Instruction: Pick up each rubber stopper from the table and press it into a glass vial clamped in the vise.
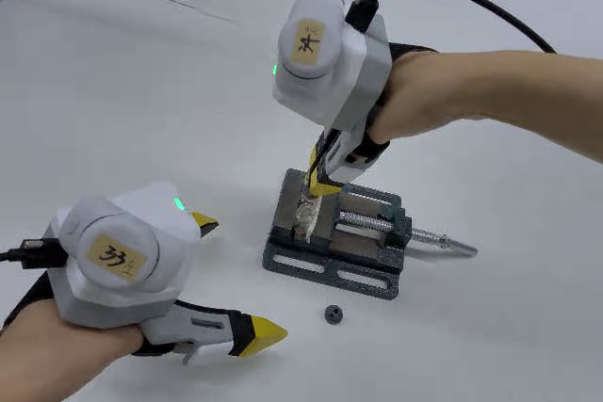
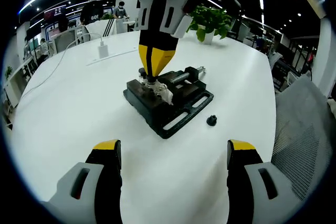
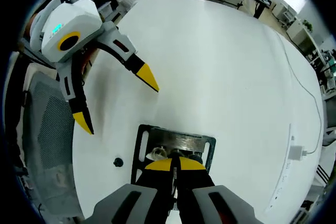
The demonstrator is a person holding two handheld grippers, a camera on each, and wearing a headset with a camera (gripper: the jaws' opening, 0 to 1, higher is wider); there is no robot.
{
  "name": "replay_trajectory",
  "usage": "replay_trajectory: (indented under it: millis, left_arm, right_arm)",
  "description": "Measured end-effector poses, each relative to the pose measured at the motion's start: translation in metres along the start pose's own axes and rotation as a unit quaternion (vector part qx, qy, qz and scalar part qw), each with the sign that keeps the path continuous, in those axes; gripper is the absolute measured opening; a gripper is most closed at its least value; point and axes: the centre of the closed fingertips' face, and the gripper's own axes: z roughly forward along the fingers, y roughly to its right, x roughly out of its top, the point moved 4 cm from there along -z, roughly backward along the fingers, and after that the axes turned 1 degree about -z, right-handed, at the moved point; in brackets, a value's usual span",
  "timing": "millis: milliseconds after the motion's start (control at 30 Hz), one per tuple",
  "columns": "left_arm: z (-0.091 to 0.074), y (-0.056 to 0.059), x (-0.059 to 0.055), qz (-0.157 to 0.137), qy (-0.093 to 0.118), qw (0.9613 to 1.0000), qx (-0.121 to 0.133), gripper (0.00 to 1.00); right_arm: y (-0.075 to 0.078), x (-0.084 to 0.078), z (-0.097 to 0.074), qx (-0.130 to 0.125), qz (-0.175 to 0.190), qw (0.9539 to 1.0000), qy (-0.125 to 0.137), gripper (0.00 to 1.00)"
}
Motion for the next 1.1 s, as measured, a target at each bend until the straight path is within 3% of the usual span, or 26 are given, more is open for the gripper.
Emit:
replay_trajectory:
  millis: [267, 533, 833, 1100]
  left_arm:
    - [-0.004, 0.002, 0.006, 0.004, 0.008, 0.9999, 0.005, 0.82]
    - [-0.007, 0.006, 0.01, 0.011, 0.009, 0.9999, 0.005, 0.82]
    - [-0.013, 0.005, 0.011, 0.014, 0.008, 0.9998, 0.014, 0.82]
    - [-0.016, 0.008, 0.013, 0.02, 0.01, 0.9996, 0.017, 0.82]
  right_arm:
    - [-0.002, -0.003, -0.001, -0.013, 0.023, 0.9993, 0.026, 0.0]
    - [-0.001, -0.005, -0.002, -0.01, 0.052, 0.9969, 0.059, 0.0]
    - [-0.002, -0.008, -0.002, -0.028, 0.039, 0.9947, 0.091, 0.0]
    - [-0.002, -0.009, -0.003, -0.039, 0.037, 0.9931, 0.104, 0.0]
